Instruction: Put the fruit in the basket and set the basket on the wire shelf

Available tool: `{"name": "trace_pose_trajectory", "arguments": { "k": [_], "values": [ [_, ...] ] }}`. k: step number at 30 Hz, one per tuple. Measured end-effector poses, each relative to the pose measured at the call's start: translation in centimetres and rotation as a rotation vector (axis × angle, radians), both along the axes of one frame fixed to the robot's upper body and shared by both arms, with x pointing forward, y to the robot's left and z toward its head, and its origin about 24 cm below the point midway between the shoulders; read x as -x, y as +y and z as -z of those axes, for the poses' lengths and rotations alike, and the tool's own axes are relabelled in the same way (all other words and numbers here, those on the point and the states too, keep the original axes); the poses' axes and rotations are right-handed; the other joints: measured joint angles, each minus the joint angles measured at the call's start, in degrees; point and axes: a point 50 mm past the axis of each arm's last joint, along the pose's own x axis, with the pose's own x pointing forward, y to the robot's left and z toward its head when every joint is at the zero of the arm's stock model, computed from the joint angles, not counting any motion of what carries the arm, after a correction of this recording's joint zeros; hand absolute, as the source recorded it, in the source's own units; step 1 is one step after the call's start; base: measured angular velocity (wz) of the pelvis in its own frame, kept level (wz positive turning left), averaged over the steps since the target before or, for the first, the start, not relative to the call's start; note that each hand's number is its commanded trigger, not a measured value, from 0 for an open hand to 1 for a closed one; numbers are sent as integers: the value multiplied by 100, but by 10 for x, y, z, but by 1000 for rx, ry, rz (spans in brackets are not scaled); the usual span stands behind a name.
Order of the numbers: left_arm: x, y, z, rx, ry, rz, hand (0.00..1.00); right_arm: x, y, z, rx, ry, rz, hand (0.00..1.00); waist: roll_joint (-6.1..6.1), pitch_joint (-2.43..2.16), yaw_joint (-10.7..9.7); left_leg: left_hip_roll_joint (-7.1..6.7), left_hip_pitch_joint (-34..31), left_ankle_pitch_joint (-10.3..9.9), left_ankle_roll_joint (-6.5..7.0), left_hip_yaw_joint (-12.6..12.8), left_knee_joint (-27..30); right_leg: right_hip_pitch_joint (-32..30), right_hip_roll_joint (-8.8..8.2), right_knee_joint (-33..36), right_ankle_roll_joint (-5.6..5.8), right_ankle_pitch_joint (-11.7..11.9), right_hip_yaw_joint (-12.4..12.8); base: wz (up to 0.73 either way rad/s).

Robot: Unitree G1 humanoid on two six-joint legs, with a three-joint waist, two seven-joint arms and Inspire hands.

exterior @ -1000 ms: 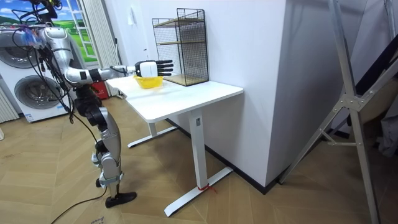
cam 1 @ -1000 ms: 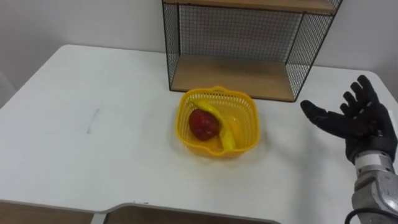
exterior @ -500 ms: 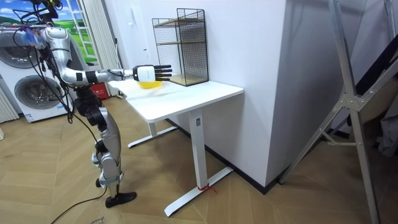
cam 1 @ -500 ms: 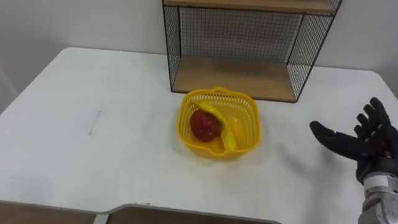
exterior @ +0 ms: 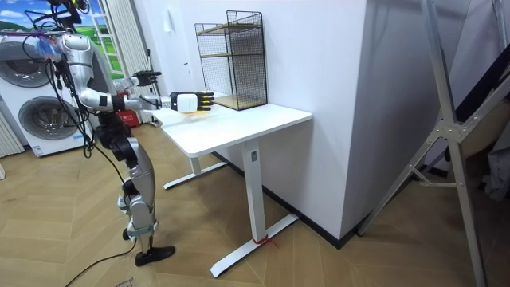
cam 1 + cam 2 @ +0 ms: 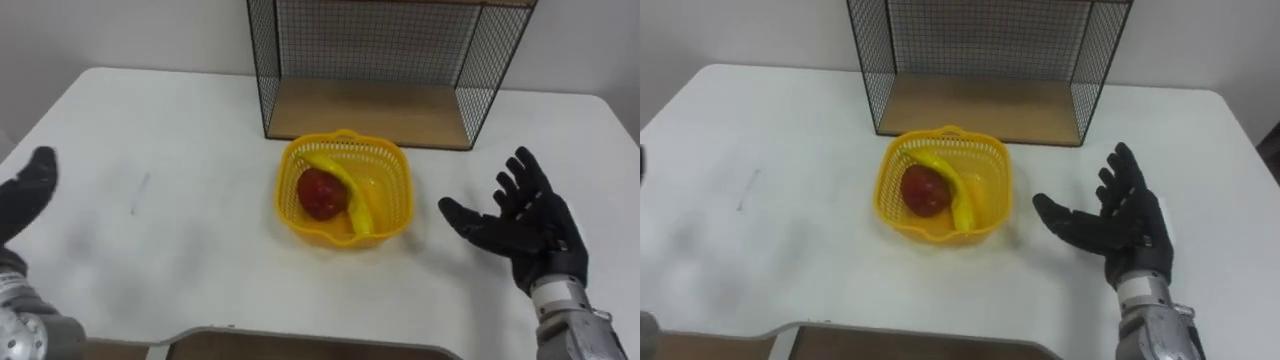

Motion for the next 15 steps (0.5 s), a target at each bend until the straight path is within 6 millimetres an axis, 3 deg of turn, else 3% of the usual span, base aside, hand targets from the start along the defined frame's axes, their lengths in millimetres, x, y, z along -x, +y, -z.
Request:
{"name": "trace_pose_trajectory", "arguments": {
  "k": [5,10,15],
  "values": [
    [-11,-28,21,38,35,258,0,-8,14,0,-60,-30,-70,0,-62,16,-117,3,7,0,0,121,-8,-53,1,7,1,1,100,-10],
    [-13,-40,43,47,110,382,0,-9,22,6,-138,-22,-86,0,-155,-23,-136,20,104,0,0,201,-50,10,13,-4,2,2,136,-5],
    [-12,-51,59,62,172,469,0,-21,34,12,-159,-7,-145,0,-166,9,-247,24,92,0,0,212,-47,3,17,5,0,4,131,0]
  ]
}}
